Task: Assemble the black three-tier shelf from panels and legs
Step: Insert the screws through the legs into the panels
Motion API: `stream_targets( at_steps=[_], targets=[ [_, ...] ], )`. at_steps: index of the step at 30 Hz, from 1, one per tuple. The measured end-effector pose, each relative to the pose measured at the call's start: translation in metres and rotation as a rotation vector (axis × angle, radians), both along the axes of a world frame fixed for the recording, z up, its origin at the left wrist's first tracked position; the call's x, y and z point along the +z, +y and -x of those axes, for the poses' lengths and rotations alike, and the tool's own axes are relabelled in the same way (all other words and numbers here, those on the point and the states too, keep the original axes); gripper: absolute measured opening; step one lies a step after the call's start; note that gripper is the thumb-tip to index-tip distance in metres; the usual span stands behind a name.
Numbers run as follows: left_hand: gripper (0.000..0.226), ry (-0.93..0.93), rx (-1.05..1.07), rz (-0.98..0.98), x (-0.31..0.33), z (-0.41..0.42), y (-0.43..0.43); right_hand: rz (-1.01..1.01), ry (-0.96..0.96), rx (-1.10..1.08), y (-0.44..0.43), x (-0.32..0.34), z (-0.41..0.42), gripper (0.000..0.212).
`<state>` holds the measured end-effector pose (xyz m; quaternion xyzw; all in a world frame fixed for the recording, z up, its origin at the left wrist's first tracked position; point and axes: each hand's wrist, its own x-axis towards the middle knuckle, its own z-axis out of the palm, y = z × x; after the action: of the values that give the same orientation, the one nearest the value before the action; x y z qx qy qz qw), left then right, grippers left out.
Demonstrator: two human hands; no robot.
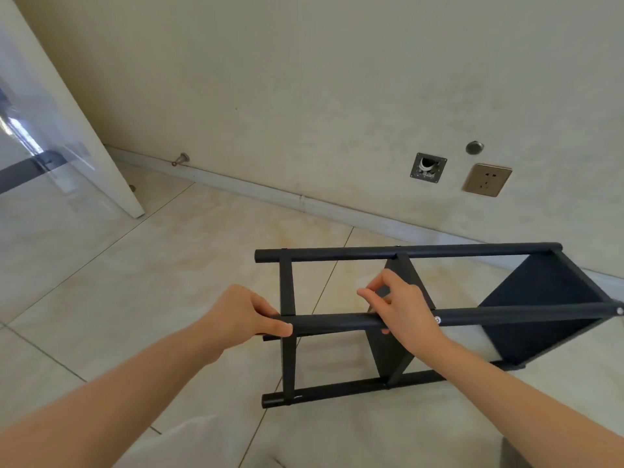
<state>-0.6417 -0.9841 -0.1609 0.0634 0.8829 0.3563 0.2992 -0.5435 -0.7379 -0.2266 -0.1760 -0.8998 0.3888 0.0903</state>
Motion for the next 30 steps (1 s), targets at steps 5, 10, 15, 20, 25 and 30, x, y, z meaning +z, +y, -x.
stream_targets(
  at_steps=[5,10,15,20,25,30],
  targets=[
    [0.024,0.002,-0.180,0.147,-0.017,-0.006,0.003,-0.012,-0.057,0.024,0.000,-0.019,-0.015,0.019],
    [0.031,0.080,-0.379,0.277,-0.023,-0.006,0.010,-0.002,-0.034,0.017,-0.003,-0.027,-0.018,0.020],
    [0.033,0.107,-0.471,0.313,-0.026,0.002,0.015,0.005,-0.033,0.014,0.000,-0.027,-0.015,0.024],
    [0.026,0.048,-0.605,0.319,-0.028,0.011,0.020,-0.023,-0.046,0.008,0.004,-0.027,-0.014,0.029],
    [0.022,-0.178,-0.608,0.140,-0.038,0.016,0.013,-0.046,-0.048,0.031,0.008,-0.028,-0.011,0.023],
    [0.022,-0.183,-0.664,0.107,-0.046,0.018,0.009,-0.077,-0.051,0.034,0.007,-0.028,-0.008,0.023]
  ],
)
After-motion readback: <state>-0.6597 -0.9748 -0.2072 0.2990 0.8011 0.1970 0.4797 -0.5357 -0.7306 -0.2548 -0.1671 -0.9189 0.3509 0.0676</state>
